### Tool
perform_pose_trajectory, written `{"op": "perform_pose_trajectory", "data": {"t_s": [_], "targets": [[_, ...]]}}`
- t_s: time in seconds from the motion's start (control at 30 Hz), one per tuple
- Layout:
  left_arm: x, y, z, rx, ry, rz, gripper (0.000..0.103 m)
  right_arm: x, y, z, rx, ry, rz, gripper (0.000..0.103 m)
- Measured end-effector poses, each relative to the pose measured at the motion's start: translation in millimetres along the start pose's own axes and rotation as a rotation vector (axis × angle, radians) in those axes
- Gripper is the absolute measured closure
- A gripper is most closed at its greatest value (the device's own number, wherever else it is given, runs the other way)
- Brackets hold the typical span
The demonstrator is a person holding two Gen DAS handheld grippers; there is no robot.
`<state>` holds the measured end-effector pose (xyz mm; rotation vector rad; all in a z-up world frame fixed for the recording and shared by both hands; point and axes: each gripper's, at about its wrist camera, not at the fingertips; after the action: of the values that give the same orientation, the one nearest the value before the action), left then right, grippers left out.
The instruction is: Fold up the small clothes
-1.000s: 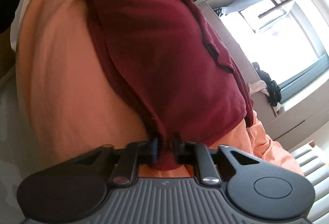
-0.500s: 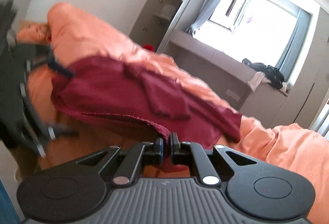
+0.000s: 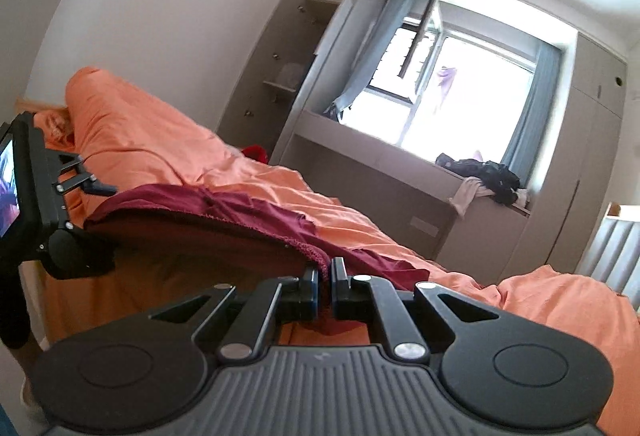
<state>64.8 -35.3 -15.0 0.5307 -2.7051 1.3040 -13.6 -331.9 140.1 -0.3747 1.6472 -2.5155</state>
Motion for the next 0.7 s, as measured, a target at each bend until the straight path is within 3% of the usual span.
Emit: {"op": "perform_pose_trajectory", "data": {"t_s": [0.1,0.23,0.5,0.6,0.7], "targets": [[-2.4,2.5,-6.6,-0.004,-0.02,-0.021,0.064,0.6,0.3,6.1,-0.022,0.017,0.006,0.097],[2.9,3.0,-11.8,-0.002,-0.024,-0.02,0.096,-0.9,3.4,7.7,-0.028,0.038,0.001,0.097],[36.0,-7.1,-40.7,0.097,-0.093,0.146,0.099,8.3,15.9,-6.9,0.039,0.117,0.044,0.098],[54.9,-16.9,-64.3,0.213,-0.05,0.201,0.099,17.4,15.0,-4.4,0.003,0.155,0.076,0.098],[84.6,-25.4,-76.0,0.264,-0.027,0.279,0.099,35.2,11.3,-1.4,-0.011,0.215,0.126,0.098]]}}
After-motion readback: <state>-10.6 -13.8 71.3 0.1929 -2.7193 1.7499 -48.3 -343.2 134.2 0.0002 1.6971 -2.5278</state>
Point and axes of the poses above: each gripper's, at about its wrist camera, not at the fingertips, and x roughly against the way its jaws point, z to its right, y to its underside, and after that the axes turned 2 degrees about y, right-handed
